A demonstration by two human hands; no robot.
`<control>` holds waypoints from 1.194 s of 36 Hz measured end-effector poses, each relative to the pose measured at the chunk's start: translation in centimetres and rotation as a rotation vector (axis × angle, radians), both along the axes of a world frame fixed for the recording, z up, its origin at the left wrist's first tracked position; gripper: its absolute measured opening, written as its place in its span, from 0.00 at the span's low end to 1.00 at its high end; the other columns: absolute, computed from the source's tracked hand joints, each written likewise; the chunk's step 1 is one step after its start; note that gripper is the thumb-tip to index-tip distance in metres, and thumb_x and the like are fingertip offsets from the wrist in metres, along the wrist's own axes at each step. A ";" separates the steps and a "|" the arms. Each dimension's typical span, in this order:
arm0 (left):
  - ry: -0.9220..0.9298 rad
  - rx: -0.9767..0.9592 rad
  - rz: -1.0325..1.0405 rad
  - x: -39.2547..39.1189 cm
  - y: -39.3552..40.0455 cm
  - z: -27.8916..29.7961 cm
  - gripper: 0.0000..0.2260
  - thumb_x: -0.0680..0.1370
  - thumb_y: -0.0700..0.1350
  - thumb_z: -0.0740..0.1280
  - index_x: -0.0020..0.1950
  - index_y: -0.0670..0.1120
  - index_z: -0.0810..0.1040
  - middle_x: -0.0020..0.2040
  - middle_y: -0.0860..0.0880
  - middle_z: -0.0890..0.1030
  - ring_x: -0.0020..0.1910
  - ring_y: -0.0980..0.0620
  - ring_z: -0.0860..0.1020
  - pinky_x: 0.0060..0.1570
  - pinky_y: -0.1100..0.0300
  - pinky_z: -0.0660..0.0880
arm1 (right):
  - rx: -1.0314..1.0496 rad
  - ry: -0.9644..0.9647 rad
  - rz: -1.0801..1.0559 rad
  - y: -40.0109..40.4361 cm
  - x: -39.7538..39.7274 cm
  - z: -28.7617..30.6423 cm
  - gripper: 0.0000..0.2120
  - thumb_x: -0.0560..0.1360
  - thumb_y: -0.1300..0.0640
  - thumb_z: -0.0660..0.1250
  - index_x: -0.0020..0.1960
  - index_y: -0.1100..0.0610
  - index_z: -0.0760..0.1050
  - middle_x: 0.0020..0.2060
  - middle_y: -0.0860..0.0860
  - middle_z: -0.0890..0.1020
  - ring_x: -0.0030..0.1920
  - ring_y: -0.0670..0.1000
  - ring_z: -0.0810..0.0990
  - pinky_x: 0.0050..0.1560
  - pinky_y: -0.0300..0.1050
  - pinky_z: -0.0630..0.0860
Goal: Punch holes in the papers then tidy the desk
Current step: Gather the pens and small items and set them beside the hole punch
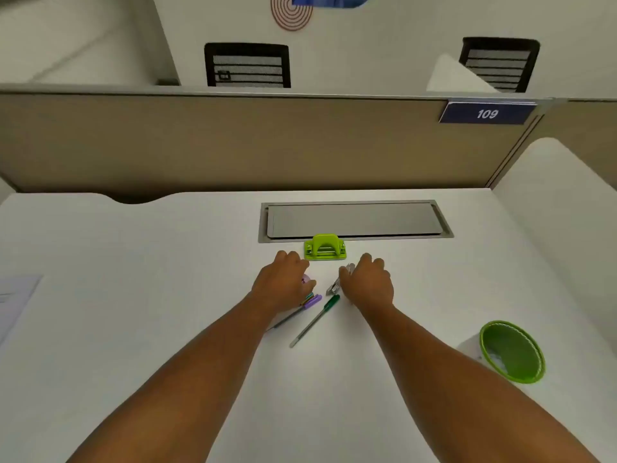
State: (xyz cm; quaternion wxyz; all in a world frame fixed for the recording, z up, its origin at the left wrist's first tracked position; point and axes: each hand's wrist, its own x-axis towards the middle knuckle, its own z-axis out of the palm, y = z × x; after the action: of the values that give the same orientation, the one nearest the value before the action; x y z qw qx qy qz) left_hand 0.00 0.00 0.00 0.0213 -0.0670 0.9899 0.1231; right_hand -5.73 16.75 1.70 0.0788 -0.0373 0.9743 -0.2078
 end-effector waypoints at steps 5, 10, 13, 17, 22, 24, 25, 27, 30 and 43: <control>-0.025 0.008 0.018 -0.1 -0.1 -0.6 0.24 0.78 0.60 0.60 0.70 0.49 0.71 0.65 0.48 0.74 0.63 0.47 0.72 0.55 0.52 0.75 | -0.017 -0.114 -0.081 -0.8 -0.2 -0.9 0.33 0.73 0.35 0.64 0.68 0.57 0.64 0.61 0.57 0.74 0.59 0.58 0.77 0.51 0.50 0.75; -0.011 0.056 0.023 0.3 -0.6 -1.5 0.25 0.76 0.61 0.62 0.68 0.50 0.71 0.64 0.48 0.74 0.61 0.48 0.73 0.53 0.53 0.74 | -0.031 -0.164 -0.096 -1.5 -0.3 -2.0 0.30 0.71 0.41 0.70 0.65 0.56 0.66 0.58 0.55 0.76 0.56 0.56 0.78 0.45 0.46 0.73; -0.036 0.057 0.021 0.6 -0.7 -1.9 0.32 0.74 0.65 0.64 0.72 0.51 0.65 0.66 0.48 0.72 0.65 0.47 0.70 0.55 0.52 0.74 | -0.058 -0.159 -0.100 -1.5 -0.5 -2.2 0.25 0.71 0.46 0.70 0.61 0.58 0.69 0.55 0.56 0.77 0.50 0.54 0.77 0.43 0.44 0.70; -0.065 0.098 0.045 0.5 -0.7 -2.2 0.35 0.73 0.65 0.66 0.75 0.52 0.61 0.69 0.48 0.70 0.67 0.46 0.69 0.58 0.52 0.73 | -0.082 -0.132 -0.066 -0.8 -1.3 -1.9 0.19 0.70 0.47 0.69 0.53 0.59 0.73 0.49 0.56 0.79 0.44 0.54 0.76 0.39 0.41 0.67; -0.069 0.193 -0.005 0.2 -0.6 -1.8 0.30 0.72 0.61 0.70 0.70 0.52 0.68 0.63 0.49 0.74 0.61 0.47 0.74 0.54 0.55 0.72 | 0.004 -0.073 0.182 0.6 -1.6 -0.6 0.15 0.70 0.45 0.70 0.45 0.57 0.76 0.40 0.53 0.78 0.39 0.52 0.74 0.31 0.41 0.64; -0.085 0.180 -0.024 0.1 -0.6 -1.4 0.29 0.71 0.60 0.70 0.69 0.52 0.69 0.61 0.49 0.74 0.59 0.46 0.75 0.53 0.55 0.74 | 0.037 -0.114 0.363 1.4 -1.0 -0.2 0.18 0.69 0.45 0.72 0.52 0.56 0.78 0.43 0.52 0.78 0.41 0.50 0.75 0.34 0.41 0.67; -0.098 0.166 -0.036 0.1 -0.6 -1.2 0.28 0.72 0.59 0.70 0.68 0.52 0.69 0.61 0.49 0.74 0.58 0.46 0.75 0.53 0.54 0.74 | 0.056 -0.138 0.460 1.8 -0.6 0.0 0.20 0.68 0.45 0.73 0.56 0.54 0.77 0.46 0.51 0.78 0.43 0.50 0.76 0.37 0.42 0.69; -0.115 0.147 -0.055 0.0 -0.6 -1.0 0.27 0.71 0.56 0.70 0.68 0.52 0.68 0.61 0.49 0.73 0.57 0.46 0.75 0.53 0.53 0.75 | 0.107 -0.156 0.627 2.4 0.3 0.3 0.23 0.68 0.45 0.73 0.61 0.51 0.75 0.51 0.51 0.77 0.46 0.50 0.76 0.43 0.42 0.71; -0.110 0.158 -0.042 0.0 -0.9 -0.8 0.26 0.71 0.51 0.70 0.69 0.51 0.68 0.60 0.48 0.75 0.55 0.46 0.76 0.52 0.54 0.76 | 0.189 -0.082 0.807 3.0 1.6 0.5 0.24 0.69 0.45 0.71 0.63 0.50 0.72 0.55 0.51 0.76 0.50 0.52 0.76 0.48 0.46 0.74; 0.023 0.379 0.155 0.1 -2.3 -0.9 0.10 0.77 0.42 0.68 0.58 0.47 0.75 0.48 0.49 0.79 0.46 0.47 0.76 0.46 0.60 0.69 | 0.366 0.115 1.050 1.2 3.0 0.0 0.24 0.73 0.49 0.69 0.68 0.50 0.69 0.61 0.50 0.76 0.58 0.53 0.71 0.52 0.48 0.67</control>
State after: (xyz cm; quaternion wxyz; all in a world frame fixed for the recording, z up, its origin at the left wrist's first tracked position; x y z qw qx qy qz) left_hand 0.08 -2.27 -0.89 0.0125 -0.1363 0.9411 0.3093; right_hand -2.72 17.94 1.74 0.1238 -0.5146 0.8477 0.0342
